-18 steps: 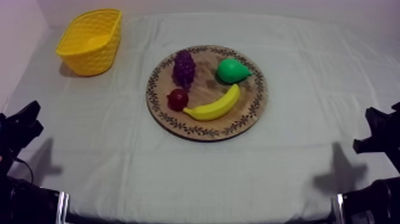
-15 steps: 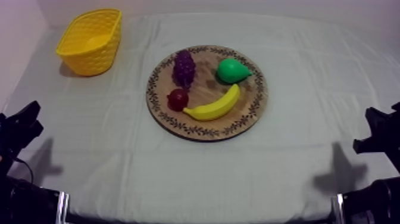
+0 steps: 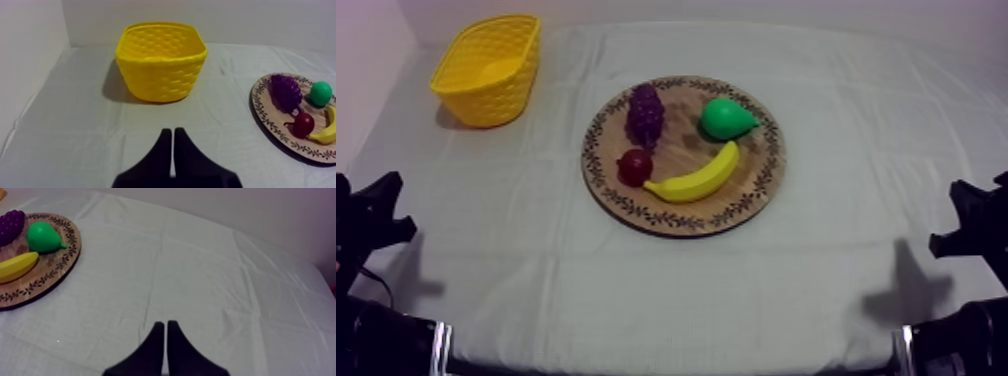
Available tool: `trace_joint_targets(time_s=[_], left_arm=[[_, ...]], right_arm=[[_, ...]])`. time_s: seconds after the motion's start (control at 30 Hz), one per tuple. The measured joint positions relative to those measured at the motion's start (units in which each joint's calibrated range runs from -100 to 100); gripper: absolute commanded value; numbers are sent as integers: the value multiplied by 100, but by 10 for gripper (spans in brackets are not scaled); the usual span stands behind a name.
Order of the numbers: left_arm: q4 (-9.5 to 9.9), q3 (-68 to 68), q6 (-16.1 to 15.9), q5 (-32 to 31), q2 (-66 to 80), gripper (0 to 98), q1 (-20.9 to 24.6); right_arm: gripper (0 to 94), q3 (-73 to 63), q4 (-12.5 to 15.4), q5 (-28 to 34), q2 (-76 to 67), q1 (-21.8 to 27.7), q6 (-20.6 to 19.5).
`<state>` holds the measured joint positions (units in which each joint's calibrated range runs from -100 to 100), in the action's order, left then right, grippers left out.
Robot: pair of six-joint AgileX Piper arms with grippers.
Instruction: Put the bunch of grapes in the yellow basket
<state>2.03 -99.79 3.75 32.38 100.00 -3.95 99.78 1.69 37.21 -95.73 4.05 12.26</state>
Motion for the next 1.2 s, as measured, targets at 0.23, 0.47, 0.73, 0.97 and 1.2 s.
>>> trace_joint_targets(time_s=[0.23, 0.47, 0.73, 0.97, 1.2], left_arm=[[48, 333, 51, -253, -553, 0, -102], [218, 1430, 196, -270, -1717, 0, -472], [219, 2914, 168, 181, -3109, 0, -912], [207, 4185, 48, 705, -4220, 0, -1311], [187, 5294, -50, 1116, -5227, 0, -1643]], right_arm=[[5, 0, 0, 0, 0, 0, 0], [5, 0, 0, 0, 0, 0, 0], [5, 0, 0, 0, 0, 0, 0], [5, 0, 0, 0, 0, 0, 0], [5, 0, 0, 0, 0, 0, 0]])
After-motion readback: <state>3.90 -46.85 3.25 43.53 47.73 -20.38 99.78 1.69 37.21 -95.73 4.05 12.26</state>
